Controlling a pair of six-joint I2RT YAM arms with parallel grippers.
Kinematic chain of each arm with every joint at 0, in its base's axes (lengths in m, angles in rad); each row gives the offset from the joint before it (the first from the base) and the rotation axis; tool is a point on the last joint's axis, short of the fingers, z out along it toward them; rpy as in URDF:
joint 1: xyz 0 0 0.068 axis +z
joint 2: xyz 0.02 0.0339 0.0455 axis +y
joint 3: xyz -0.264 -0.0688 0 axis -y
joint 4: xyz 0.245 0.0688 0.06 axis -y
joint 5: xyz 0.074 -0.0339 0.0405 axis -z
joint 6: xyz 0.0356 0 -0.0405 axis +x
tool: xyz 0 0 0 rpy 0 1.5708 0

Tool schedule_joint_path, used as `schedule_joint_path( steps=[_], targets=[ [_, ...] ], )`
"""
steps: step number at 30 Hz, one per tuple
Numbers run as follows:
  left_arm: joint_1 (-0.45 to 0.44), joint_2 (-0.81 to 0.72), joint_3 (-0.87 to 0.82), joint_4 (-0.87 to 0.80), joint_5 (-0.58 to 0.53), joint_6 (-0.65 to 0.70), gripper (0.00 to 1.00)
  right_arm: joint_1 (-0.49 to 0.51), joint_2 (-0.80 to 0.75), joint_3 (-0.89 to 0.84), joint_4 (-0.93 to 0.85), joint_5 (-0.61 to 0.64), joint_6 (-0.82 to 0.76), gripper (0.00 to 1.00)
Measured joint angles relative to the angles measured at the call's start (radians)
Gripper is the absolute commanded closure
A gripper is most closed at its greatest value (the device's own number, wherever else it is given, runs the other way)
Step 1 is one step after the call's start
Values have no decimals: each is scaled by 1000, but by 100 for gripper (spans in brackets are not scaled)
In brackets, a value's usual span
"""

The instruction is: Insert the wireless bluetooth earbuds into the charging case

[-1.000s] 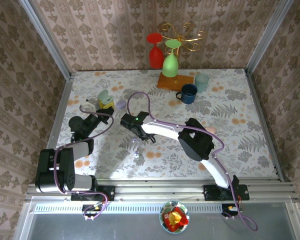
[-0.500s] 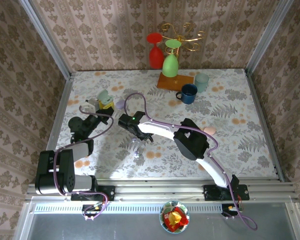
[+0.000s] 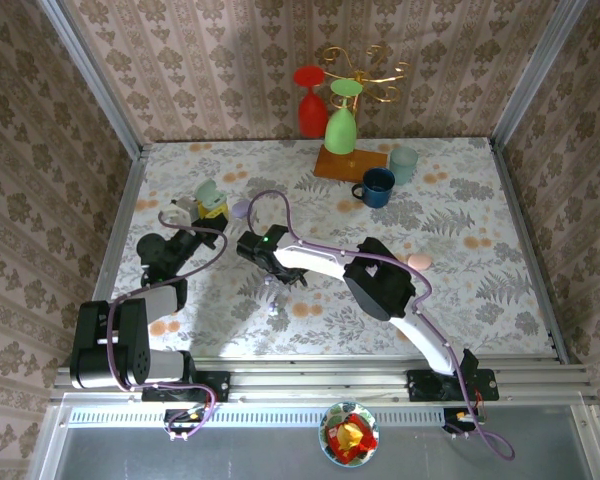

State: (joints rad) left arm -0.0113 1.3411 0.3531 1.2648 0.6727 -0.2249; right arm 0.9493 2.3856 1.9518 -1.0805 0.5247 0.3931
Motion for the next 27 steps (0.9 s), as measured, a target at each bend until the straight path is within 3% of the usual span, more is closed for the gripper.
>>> schedule_joint_path(
  steps=[7,12,21,27],
  targets=[
    [0,0,0,0,8,1,76,0,-13,-18,12,5,-2,82],
    [-13,8,0,2,43,24,76,-16,-122,-161,89,-43,-3,82],
    [-113,61,15,-1,219,85,75,-150,-528,-417,300,-330,-35,82],
    [-155,79,46,1,346,95,75,-259,-728,-530,434,-616,-47,82]
  ],
)
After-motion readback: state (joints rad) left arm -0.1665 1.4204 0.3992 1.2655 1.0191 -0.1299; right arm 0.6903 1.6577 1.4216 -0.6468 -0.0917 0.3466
